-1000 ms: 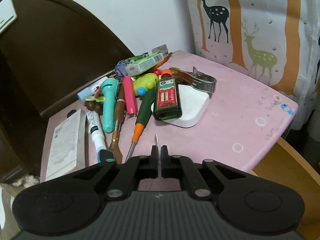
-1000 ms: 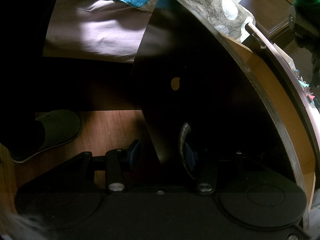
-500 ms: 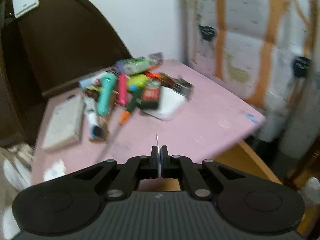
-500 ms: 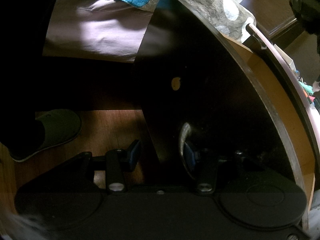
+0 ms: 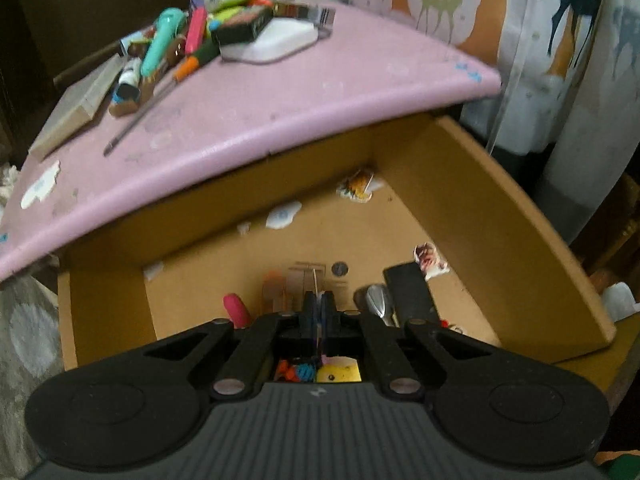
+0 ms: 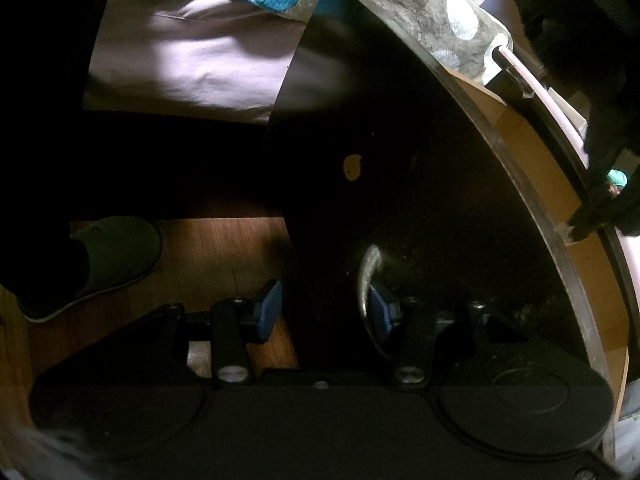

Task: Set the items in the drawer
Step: 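Carry the small white item over the drawer and open the left gripper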

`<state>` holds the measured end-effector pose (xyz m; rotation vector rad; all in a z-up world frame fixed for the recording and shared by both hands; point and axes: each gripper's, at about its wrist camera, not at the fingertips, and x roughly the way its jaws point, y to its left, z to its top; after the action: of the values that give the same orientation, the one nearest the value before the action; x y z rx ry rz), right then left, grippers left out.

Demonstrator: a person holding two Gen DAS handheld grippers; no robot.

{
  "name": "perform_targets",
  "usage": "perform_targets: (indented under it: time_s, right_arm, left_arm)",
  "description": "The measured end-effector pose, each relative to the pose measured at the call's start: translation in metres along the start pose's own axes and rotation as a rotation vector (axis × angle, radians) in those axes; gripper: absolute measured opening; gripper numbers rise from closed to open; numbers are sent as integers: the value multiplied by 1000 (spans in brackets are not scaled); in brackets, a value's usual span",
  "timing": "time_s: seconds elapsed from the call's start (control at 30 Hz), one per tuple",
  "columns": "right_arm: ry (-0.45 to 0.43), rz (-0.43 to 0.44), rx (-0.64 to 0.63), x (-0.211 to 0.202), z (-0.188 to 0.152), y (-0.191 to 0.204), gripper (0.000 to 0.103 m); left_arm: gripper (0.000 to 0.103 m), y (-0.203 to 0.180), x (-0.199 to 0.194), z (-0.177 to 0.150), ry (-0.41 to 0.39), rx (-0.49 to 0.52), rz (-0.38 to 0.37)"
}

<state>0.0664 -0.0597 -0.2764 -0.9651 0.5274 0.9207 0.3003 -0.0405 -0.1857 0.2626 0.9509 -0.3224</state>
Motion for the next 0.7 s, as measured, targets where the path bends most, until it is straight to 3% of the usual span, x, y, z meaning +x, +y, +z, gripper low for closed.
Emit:
perform_targets:
  time_s: [0.4, 0.5, 0.57, 0.7]
  right_arm:
    - [2, 3, -11, 0, -1, -1, 49]
    - [10, 2, -18, 1, 0, -1, 49]
    - [17, 1, -23, 1, 2, 0, 49]
    - [34, -3, -30, 2, 4, 1, 49]
  left_arm:
    - [4, 2, 29, -6, 64, -28, 16]
    - [25, 6, 24, -8, 49, -54, 35]
    - [59, 9, 17, -12, 31, -77, 27]
    - [59, 14, -4, -23, -18, -119, 11]
